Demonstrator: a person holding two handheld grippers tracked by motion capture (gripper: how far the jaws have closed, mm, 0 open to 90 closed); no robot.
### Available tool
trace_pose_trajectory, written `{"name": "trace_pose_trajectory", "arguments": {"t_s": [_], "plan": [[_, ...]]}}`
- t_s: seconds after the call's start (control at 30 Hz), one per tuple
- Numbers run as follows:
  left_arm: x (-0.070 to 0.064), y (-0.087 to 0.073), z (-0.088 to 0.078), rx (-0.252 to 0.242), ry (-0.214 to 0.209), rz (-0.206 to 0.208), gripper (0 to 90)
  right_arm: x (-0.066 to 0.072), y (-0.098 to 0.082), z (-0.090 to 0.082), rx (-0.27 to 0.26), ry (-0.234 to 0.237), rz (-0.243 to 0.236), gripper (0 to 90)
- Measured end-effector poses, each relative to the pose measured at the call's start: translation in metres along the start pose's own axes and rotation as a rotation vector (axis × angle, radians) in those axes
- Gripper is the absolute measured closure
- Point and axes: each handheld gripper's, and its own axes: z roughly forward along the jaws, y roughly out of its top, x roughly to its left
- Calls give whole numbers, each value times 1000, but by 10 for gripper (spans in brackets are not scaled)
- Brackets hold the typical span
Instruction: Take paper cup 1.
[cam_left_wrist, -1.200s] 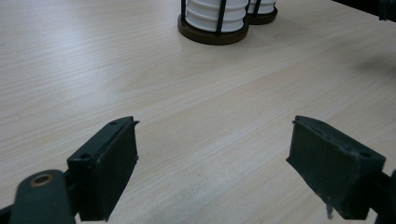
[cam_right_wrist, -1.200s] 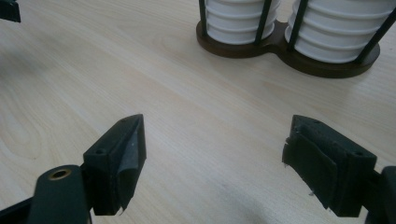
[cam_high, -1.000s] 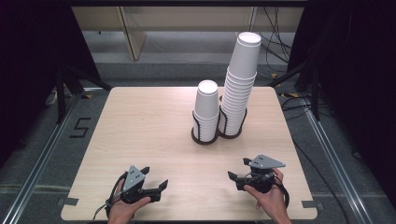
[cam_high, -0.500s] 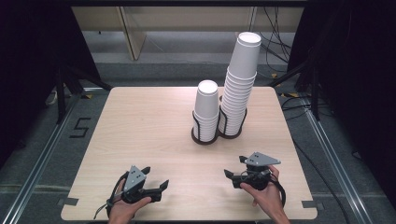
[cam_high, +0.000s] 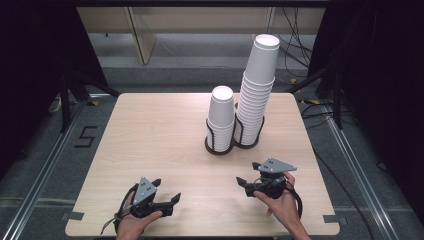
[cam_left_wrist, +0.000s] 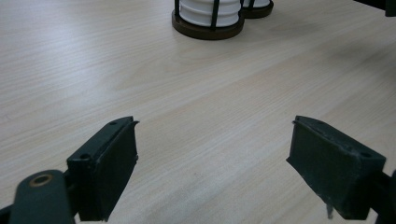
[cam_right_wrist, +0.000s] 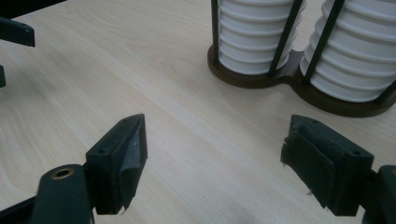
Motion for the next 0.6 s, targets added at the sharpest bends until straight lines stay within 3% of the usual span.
{"name": "trace_pose_trajectory", "arguments": {"t_s": [0.1,0.17,0.2,0.27,0.3,0.33,0.4,0.5,0.53,0.6], "plan": [[0,0,0,-1,-2,0,146,-1,2,3,-7,16,-8,220],[0,0,0,-6,-1,-4,146,1,2,4,-5,10,31,218],[0,0,0,-9,-2,-5,146,-2,3,4,-9,1,-9,218],[0,0,0,-9,-1,-5,146,-1,5,3,-1,5,7,219],[0,0,0,-4,-1,-7,146,-2,7,3,-16,3,-10,220],[0,0,0,-4,-1,-7,146,0,7,3,-14,6,21,219],[0,0,0,-2,0,-8,146,-2,9,4,-22,17,0,219],[0,0,0,-6,-5,-10,146,-3,12,3,-31,-3,-23,220],[0,0,0,-7,-5,-12,146,-1,15,2,-17,3,11,222],[0,0,0,-3,1,-14,146,-2,17,3,-28,14,-7,223]]}}
